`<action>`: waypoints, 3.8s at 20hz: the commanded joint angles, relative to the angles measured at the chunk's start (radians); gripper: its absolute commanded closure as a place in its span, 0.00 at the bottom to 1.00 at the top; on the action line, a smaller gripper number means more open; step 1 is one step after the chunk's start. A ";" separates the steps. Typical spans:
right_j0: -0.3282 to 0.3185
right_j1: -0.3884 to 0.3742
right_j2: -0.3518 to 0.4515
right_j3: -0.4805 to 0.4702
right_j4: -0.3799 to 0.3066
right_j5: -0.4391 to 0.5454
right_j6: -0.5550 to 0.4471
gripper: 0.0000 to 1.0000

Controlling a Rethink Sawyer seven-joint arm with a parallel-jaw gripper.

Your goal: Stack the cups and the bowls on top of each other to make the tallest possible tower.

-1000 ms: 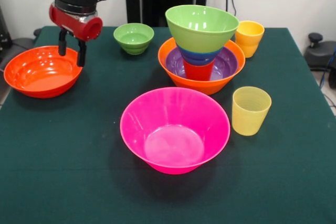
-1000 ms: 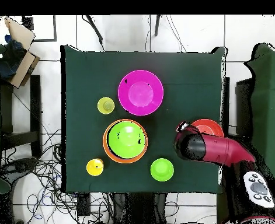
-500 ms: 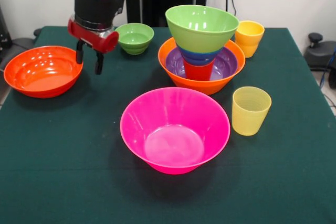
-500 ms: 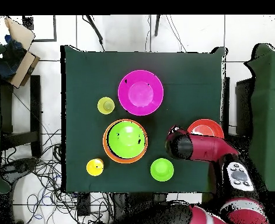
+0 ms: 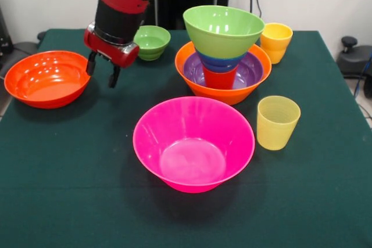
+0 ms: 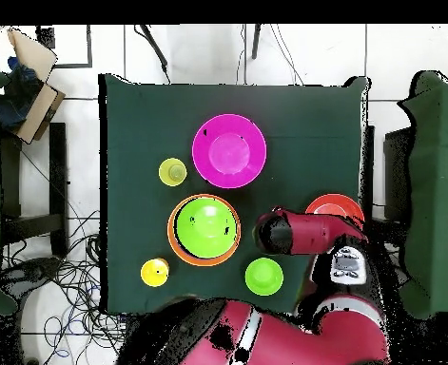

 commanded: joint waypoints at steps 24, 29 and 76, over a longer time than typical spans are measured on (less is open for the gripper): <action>0.107 0.165 -0.117 -0.039 0.068 -0.254 0.158 0.00; 0.037 0.154 -0.025 -0.010 0.058 -0.311 0.133 0.00; -0.073 -0.274 0.166 0.144 0.156 0.185 -0.005 1.00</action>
